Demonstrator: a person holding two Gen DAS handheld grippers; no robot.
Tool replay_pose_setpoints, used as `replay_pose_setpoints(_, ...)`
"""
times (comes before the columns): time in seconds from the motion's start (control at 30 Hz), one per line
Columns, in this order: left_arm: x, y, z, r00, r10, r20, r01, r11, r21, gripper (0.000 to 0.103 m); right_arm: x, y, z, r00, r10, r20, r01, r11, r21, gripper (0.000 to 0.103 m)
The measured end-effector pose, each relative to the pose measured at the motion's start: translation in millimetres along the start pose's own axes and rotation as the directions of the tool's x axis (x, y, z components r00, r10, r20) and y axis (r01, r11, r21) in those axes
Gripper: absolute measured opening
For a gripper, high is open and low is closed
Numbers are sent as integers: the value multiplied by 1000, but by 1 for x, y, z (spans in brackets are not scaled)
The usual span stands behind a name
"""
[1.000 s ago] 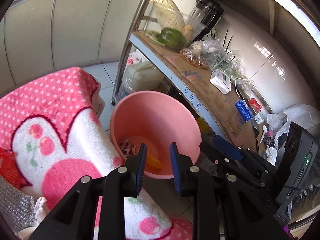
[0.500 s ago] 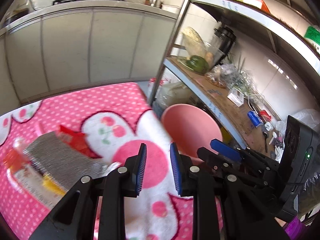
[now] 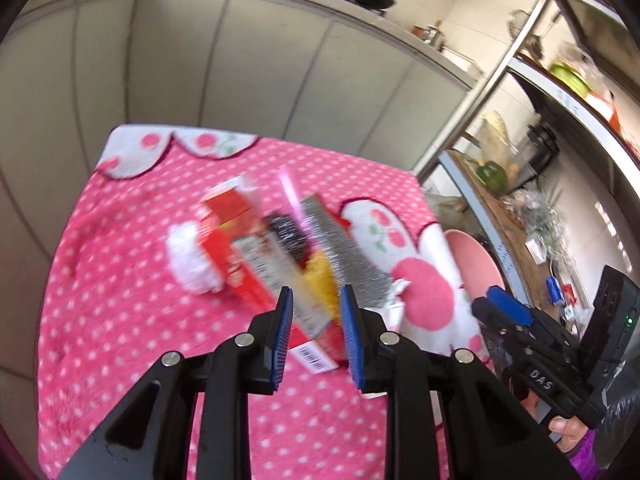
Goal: Collect trash
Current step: 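Grasp the red box upright with the left tool while the right tool returns to the table, then grasp and lift the silver mesh scrubber with the right tool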
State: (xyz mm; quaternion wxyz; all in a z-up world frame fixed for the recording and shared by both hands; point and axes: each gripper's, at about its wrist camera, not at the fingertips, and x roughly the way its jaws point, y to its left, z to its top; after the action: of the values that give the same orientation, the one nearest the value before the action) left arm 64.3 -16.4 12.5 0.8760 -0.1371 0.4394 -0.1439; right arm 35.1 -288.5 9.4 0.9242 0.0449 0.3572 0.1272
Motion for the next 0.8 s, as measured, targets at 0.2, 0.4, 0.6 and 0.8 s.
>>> replay_pose_setpoints(0.2,21,38,-7,998,-45,-50,35,983,-182,24,9,14,1,999,27,-19,-28,999,-32,46)
replay_pose_setpoints(0.4,46,52,0,990,-120,-72,92,946,-311,37,17,19,2,999,37,-36,-38,998,-49,46)
replay_pose_setpoints(0.6,67,64,6,988,-125,-88,83,921,-379,42,25,25,5,998,48,-48,-51,996,-67,46)
replay_pose_setpoints(0.8,75,62,9,988,-131,-86,88,917,-389,42,36,39,10,994,85,-68,-91,992,-93,46)
